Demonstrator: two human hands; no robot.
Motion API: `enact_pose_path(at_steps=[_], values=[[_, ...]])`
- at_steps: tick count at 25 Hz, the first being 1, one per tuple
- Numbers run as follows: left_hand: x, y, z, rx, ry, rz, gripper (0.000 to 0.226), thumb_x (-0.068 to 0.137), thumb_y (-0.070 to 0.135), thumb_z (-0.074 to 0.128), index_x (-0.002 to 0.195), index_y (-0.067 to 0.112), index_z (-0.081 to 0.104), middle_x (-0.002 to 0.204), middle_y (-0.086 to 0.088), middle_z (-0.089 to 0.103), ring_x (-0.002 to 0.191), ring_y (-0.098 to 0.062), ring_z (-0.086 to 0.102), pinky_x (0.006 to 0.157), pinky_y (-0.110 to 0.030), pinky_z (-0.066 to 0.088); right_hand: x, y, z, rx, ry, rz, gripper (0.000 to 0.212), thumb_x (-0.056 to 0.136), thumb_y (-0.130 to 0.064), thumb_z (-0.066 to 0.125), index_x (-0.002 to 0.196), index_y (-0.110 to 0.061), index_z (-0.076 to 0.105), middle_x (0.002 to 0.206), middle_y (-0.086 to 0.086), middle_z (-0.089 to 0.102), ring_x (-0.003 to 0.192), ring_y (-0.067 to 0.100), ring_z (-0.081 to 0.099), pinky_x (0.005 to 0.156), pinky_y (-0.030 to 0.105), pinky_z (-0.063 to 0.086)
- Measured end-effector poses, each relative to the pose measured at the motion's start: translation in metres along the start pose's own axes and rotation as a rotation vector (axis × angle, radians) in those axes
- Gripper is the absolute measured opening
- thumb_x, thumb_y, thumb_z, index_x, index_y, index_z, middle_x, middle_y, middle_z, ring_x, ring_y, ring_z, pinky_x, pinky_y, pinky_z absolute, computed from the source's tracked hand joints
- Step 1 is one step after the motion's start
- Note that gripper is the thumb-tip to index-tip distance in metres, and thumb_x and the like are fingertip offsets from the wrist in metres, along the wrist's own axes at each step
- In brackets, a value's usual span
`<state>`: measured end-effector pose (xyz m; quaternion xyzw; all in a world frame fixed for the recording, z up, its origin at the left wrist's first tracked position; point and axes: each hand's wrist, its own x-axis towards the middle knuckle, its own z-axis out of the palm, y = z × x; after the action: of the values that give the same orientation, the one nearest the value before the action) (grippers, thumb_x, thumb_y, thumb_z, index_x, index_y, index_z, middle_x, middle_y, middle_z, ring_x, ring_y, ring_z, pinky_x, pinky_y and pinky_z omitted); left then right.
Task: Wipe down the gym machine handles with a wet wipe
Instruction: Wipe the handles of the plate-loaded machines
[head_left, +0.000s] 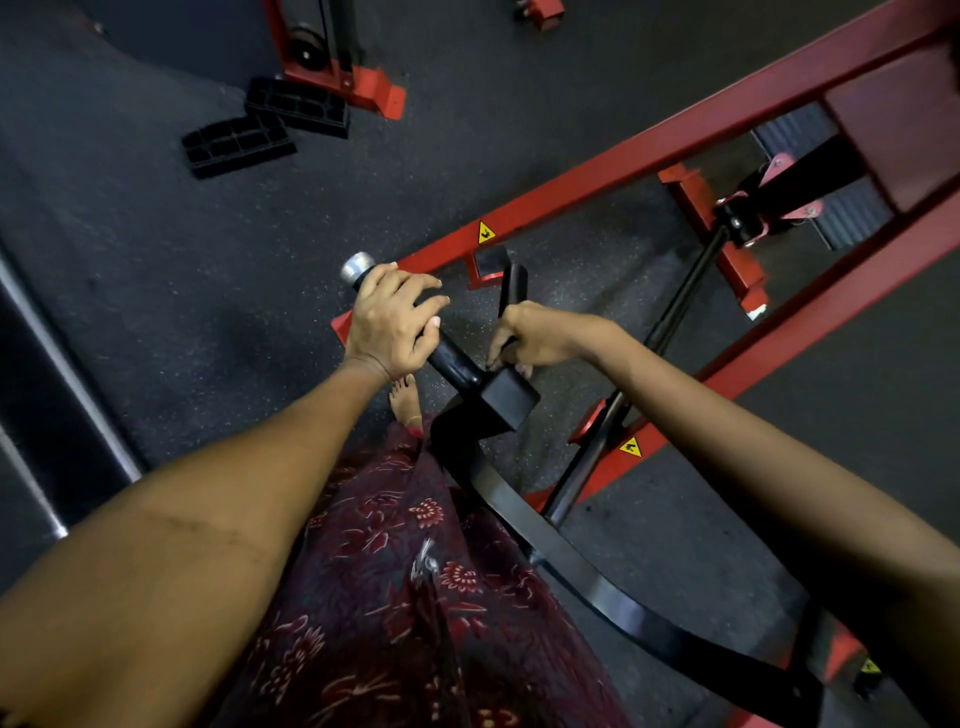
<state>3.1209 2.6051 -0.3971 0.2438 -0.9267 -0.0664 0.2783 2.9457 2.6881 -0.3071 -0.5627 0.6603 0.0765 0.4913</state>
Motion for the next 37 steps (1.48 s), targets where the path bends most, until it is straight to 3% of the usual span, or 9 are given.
enact_pose_path(at_steps=[3,6,8,15,19,24,28,33,37], values=[[0.0,0.0,0.0,0.001,-0.006,-0.001,0.04,0.085,0.027,0.037,0.087,0.011,0.073,0.097,-0.008,0.069,0.081,-0.027,0.06,0.094,-0.041,0.034,0.006,0.003,-0.027,0.089,-0.006,0.05,0.015,0.081,-0.005,0.069,0.095,-0.003,0.072,0.081,0.012,0.07,0.056,0.009,0.065,0.059,0.017,0.056],[0.0,0.0,0.0,-0.009,-0.004,-0.004,0.04,0.084,0.027,0.037,0.087,0.01,0.073,0.097,-0.008,0.069,0.081,-0.027,0.06,0.094,-0.04,0.034,0.028,0.026,-0.035,0.108,0.406,0.077,0.022,0.077,-0.019,0.076,0.092,-0.003,0.073,0.077,0.015,0.07,0.055,0.006,0.063,0.062,0.019,0.055],[0.001,0.001,-0.001,-0.005,-0.003,0.001,0.04,0.084,0.027,0.037,0.086,0.01,0.073,0.097,-0.008,0.069,0.081,-0.027,0.06,0.094,-0.04,0.033,0.039,0.04,-0.019,0.058,0.518,0.132,0.021,0.079,-0.019,0.074,0.094,-0.005,0.073,0.089,0.016,0.07,0.079,0.016,0.066,0.077,0.029,0.054],[0.001,0.002,-0.003,-0.003,-0.017,-0.01,0.04,0.083,0.026,0.037,0.086,0.01,0.073,0.096,-0.008,0.068,0.081,-0.028,0.06,0.094,-0.039,0.033,0.012,0.043,0.014,0.133,0.511,0.041,0.019,0.084,-0.005,0.063,0.1,-0.007,0.073,0.103,0.016,0.065,0.097,0.025,0.062,0.077,0.016,0.041],[0.001,0.003,-0.003,-0.009,-0.018,-0.015,0.04,0.083,0.027,0.036,0.086,0.01,0.073,0.096,-0.008,0.068,0.082,-0.027,0.059,0.094,-0.04,0.034,-0.014,0.038,0.041,0.194,0.529,-0.08,0.023,0.083,0.005,0.059,0.098,-0.006,0.073,0.093,0.002,0.062,0.087,0.011,0.06,0.069,-0.004,0.034],[0.001,0.002,-0.002,0.0,0.016,-0.005,0.04,0.083,0.027,0.037,0.084,0.01,0.073,0.095,-0.008,0.068,0.082,-0.026,0.057,0.092,-0.039,0.034,-0.033,0.049,0.038,0.336,0.395,-0.131,0.018,0.08,-0.001,0.069,0.095,-0.01,0.074,0.085,-0.004,0.068,0.076,0.006,0.063,0.071,0.007,0.046],[0.001,0.001,0.0,0.016,0.02,0.009,0.041,0.084,0.027,0.035,0.084,0.01,0.073,0.095,-0.009,0.068,0.082,-0.026,0.057,0.092,-0.039,0.033,0.002,0.068,0.01,0.584,0.791,0.143,0.018,0.078,-0.014,0.074,0.095,-0.01,0.073,0.083,0.013,0.072,0.065,0.006,0.062,0.075,0.026,0.054],[0.001,0.002,0.0,0.019,0.021,0.011,0.042,0.084,0.027,0.035,0.084,0.009,0.073,0.094,-0.009,0.068,0.08,-0.027,0.058,0.092,-0.039,0.033,0.028,0.055,0.025,0.52,0.847,0.203,0.019,0.082,0.005,0.061,0.097,0.002,0.071,0.091,0.015,0.07,0.08,0.015,0.066,0.063,0.007,0.047],[0.0,0.001,0.001,0.017,0.011,0.01,0.043,0.085,0.028,0.034,0.085,0.009,0.072,0.095,-0.009,0.067,0.082,-0.027,0.057,0.092,-0.039,0.032,0.007,0.055,0.032,0.602,0.746,0.107,0.013,0.08,-0.002,0.07,0.092,0.001,0.073,0.071,0.012,0.067,0.042,-0.008,0.052,0.052,0.004,0.043]])
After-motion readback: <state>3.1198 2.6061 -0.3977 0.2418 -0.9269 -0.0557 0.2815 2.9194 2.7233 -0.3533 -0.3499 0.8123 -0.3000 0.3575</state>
